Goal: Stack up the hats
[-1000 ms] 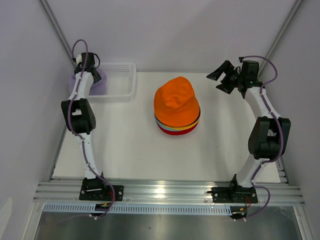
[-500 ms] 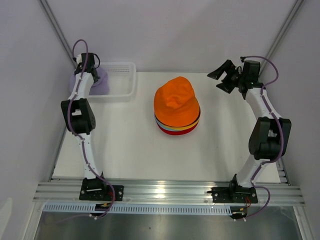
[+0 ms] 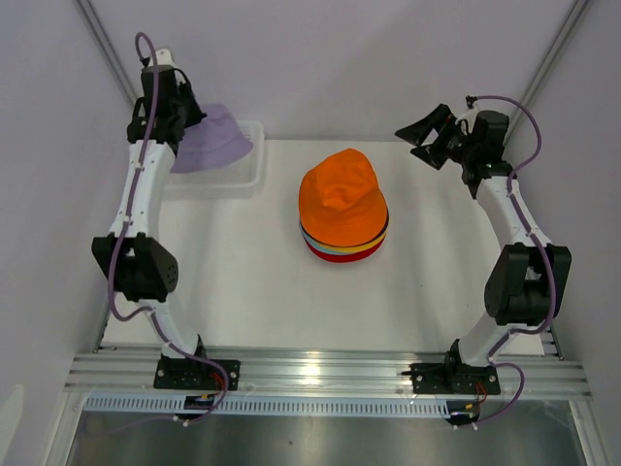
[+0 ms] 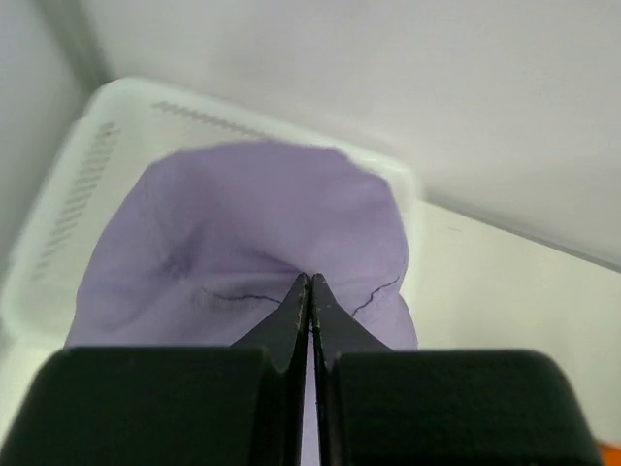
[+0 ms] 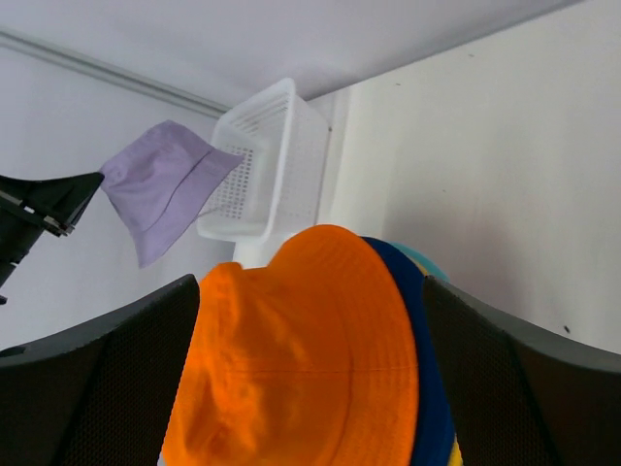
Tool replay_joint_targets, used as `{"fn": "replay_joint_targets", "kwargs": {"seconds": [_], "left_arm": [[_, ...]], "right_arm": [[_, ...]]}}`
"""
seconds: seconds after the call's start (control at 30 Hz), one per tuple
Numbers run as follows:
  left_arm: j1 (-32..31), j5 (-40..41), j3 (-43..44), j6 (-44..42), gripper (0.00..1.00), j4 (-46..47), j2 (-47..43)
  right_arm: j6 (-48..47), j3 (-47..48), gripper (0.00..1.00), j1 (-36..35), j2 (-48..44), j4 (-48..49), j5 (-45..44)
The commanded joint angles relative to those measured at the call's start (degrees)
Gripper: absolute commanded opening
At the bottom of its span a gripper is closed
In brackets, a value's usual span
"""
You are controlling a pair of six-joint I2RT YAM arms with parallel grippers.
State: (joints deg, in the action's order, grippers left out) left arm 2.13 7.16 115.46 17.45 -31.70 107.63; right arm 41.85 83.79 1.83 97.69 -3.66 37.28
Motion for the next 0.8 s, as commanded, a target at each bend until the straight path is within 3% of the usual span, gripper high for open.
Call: {"fn": "replay_joint_targets", "kwargs": {"seconds": [0.0, 0.3, 0.6, 0.77], "left_arm": [[-4.8, -9.6, -1.4, -0.2, 0.01, 2.5, -6.3], [-13.6, -20.5, -7.5, 9.2, 0.01, 12.3, -17.4], [-27.3, -20.4, -18.0, 16.7, 0.01, 24.3, -21.0], [-31.0, -20.4, -21.8, 18.8, 0.01, 27.9, -21.2]], "right_arm": [[1.1, -0.2, 0.99, -0.6, -4.5, 5.5, 1.9], [3.4, -7.6, 0.99, -0.8, -11.6, 8.7, 1.5], [3.2, -15.7, 1.00, -0.3, -21.5, 6.0, -0.6], [3.1, -18.7, 1.00, 0.0, -25.9, 4.3, -2.1]]}}
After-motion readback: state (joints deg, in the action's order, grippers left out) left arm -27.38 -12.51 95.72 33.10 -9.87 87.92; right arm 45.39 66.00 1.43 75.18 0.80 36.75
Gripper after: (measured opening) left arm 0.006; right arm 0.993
